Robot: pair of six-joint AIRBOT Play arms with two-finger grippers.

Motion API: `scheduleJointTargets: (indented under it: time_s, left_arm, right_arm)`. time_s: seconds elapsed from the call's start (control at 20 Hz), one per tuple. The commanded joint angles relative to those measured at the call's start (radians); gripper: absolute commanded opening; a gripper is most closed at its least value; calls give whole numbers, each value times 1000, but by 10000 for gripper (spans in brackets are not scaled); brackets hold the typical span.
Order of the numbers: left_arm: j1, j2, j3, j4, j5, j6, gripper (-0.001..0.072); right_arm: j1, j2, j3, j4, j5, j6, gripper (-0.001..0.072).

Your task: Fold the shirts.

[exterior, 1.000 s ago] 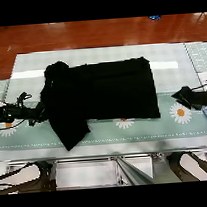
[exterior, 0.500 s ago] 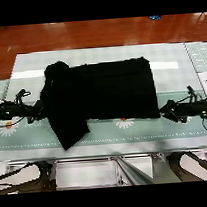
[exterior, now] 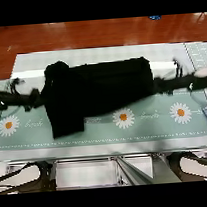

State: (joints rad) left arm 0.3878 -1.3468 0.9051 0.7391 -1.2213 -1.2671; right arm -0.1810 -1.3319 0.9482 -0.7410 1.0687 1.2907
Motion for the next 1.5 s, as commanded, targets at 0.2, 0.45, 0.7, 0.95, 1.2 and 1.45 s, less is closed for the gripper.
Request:
scheduleJointTargets:
  time_s: [0.2,0.45,0.7,0.95,1.2,1.45]
  left_arm:
    - [6,91,743,-283,14,-72,20]
    - [66,156,1185,-197,2,-142,20]
    - [123,446,1135,93,-68,-141,20]
    - [8,658,1093,252,-82,-143,20]
    - [-283,701,1061,708,-188,-262,20]
    - [-313,640,690,770,-189,-276,20]
  right_arm:
    - [8,-10,985,-170,188,139,31]
    - [8,156,1194,-270,198,164,31]
    - [8,461,1043,-452,251,172,31]
    - [8,619,928,-497,396,183,31]
    - [8,679,766,-517,460,210,31]
    - [8,580,533,-422,359,165,31]
